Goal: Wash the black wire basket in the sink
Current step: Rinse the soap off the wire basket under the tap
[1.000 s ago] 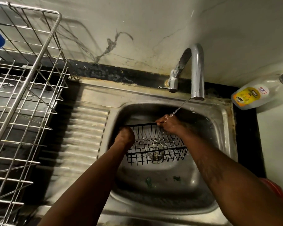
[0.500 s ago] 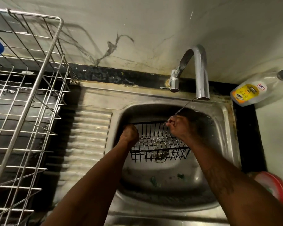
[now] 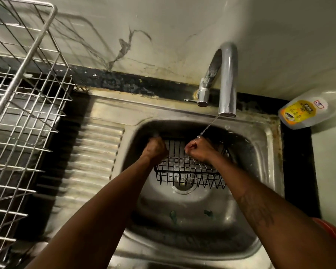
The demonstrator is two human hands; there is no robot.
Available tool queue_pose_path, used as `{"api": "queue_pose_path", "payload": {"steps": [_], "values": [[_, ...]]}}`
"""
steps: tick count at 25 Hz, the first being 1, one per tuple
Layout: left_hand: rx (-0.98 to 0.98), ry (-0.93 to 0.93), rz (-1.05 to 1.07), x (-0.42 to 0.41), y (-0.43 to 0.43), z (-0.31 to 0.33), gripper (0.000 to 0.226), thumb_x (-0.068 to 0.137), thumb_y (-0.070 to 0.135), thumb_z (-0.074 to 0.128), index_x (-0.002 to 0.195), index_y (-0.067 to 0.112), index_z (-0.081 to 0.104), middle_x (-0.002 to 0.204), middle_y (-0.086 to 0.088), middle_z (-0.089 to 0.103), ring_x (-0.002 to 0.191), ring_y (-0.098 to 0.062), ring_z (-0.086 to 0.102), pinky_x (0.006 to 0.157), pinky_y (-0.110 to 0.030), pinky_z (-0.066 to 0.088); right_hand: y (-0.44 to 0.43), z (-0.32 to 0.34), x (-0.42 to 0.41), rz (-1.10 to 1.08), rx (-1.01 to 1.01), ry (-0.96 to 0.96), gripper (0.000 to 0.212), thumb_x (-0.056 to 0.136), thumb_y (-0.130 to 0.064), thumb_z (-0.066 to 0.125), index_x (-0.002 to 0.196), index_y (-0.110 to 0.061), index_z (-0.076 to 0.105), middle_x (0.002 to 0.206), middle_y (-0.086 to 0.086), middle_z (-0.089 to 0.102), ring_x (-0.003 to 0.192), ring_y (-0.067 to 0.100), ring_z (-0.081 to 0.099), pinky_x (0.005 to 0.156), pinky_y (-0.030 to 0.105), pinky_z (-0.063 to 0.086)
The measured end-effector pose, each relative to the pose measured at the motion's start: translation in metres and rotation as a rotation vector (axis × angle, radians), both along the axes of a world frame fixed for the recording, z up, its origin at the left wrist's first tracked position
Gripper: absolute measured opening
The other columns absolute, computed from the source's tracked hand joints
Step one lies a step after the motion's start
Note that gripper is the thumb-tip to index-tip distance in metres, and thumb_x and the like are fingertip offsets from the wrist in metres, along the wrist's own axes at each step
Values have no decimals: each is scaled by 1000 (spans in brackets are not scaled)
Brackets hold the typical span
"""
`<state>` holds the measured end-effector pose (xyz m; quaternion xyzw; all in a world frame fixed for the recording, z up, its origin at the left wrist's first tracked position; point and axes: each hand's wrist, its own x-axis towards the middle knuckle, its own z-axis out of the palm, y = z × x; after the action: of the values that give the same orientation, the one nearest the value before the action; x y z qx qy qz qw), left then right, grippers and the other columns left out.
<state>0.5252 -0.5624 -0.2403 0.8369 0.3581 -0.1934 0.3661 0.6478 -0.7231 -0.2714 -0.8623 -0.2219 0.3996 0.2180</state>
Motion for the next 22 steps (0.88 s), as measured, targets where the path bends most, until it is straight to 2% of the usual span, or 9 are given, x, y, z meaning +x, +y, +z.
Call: {"api": "queue_pose_path", "payload": {"steps": [2, 4, 7, 10, 12, 14, 17, 20, 22], "values": [[-9, 35, -68, 7, -9, -2, 15, 93, 6, 56, 80, 3, 64, 81, -18, 69, 81, -34, 71, 67, -39, 60, 9, 5, 0, -32, 74, -34, 7, 88, -14, 74, 89, -20, 78, 90, -2, 75, 87, 10, 69, 81, 26, 56], [-37, 72, -97, 13, -18, 1, 15, 90, 7, 61, 92, -5, 70, 88, -22, 73, 81, -33, 73, 69, -38, 61, 11, 4, -5, -134, 143, 82, 7, 88, -13, 75, 89, -19, 77, 90, 0, 75, 86, 14, 70, 77, 29, 57], [-57, 66, -114, 18, -22, 6, 19, 89, 16, 67, 99, 0, 69, 88, -16, 72, 74, -27, 69, 62, -30, 56, 4, -1, -12, 23, 58, 256, 15, 88, -6, 72, 99, -15, 75, 93, 5, 74, 87, 18, 69, 80, 34, 58], [-58, 57, -85, 20, -29, 8, 25, 90, 35, 68, 95, 11, 65, 79, -8, 67, 65, -20, 64, 53, -25, 49, 5, -7, -16, -4, 90, 213, 23, 87, 1, 70, 101, -16, 76, 93, 7, 76, 80, 17, 67, 74, 31, 56], [-114, 37, -20, 22, -33, 11, 26, 96, 31, 61, 104, 7, 67, 88, -11, 69, 75, -25, 69, 53, -23, 51, 11, -7, -18, -98, 260, 179, 32, 84, 9, 68, 112, -6, 74, 103, 10, 75, 88, 17, 69, 83, 28, 56], [-175, 50, 8, 27, -32, 8, 28, 100, 22, 54, 112, 1, 67, 102, -16, 72, 91, -29, 71, 67, -24, 57, 15, -5, -21, -120, 331, 178, 30, 83, 8, 71, 111, -3, 73, 101, 9, 75, 90, 17, 71, 89, 32, 59], [-191, 72, -37, 26, -30, 11, 28, 99, 30, 56, 100, 5, 69, 91, -14, 73, 77, -24, 71, 73, -35, 61, 11, -10, -19, -35, 233, 192, 28, 84, 0, 73, 109, -12, 75, 97, 0, 75, 86, 11, 70, 88, 34, 59], [-85, 120, -158, 23, -33, 9, 32, 97, 36, 61, 89, 6, 72, 84, -10, 73, 69, -19, 69, 56, -25, 55, 1, -9, -11, 206, -21, 202, 17, 86, -12, 76, 101, -19, 78, 96, -1, 76, 89, 12, 70, 86, 37, 60], [-90, 117, -154, 20, -33, 5, 35, 96, 41, 62, 80, 10, 68, 76, -9, 70, 62, -17, 65, 55, -27, 54, 4, -7, -14, 201, 34, 147, 14, 86, -13, 76, 99, -17, 77, 94, 1, 75, 87, 15, 71, 84, 39, 61]]}}
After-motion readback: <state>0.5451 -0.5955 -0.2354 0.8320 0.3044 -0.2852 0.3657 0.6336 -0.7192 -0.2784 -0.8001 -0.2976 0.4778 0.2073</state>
